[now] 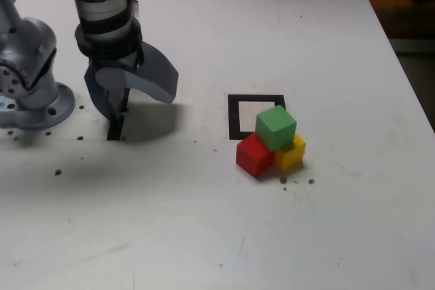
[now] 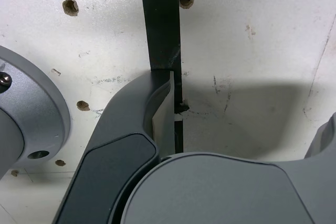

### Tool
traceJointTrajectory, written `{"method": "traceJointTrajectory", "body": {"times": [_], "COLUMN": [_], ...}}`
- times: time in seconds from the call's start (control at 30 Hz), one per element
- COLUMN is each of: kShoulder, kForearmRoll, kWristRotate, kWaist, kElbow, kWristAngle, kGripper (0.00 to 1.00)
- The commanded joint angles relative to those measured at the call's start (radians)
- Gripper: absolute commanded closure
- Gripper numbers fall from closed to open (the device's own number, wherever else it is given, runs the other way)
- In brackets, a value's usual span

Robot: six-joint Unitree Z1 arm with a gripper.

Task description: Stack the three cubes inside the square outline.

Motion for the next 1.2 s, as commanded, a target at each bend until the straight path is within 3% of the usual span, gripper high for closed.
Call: {"method": "traceJointTrajectory", "body": {"times": [0.0, 0.4, 0.63, 0.73, 0.9, 1.17], "kShoulder": [0.007, -0.033, -0.076, -0.078, -0.041, 0.033], "kForearmRoll": [-0.002, -0.002, 0.022, 0.084, 0.290, 0.476], "kWristRotate": [-0.003, -0.011, -0.011, -0.008, 0.017, 0.085], "kWaist": [-0.002, -0.001, -0.001, -0.001, -0.001, -0.002], "kElbow": [0.001, 0.043, 0.052, -0.002, -0.188, -0.453], "kWristAngle": [0.003, -0.002, 0.041, 0.068, 0.098, 0.068], "kGripper": [0.01, 0.01, 0.01, 0.01, 0.01, 0.01]}}
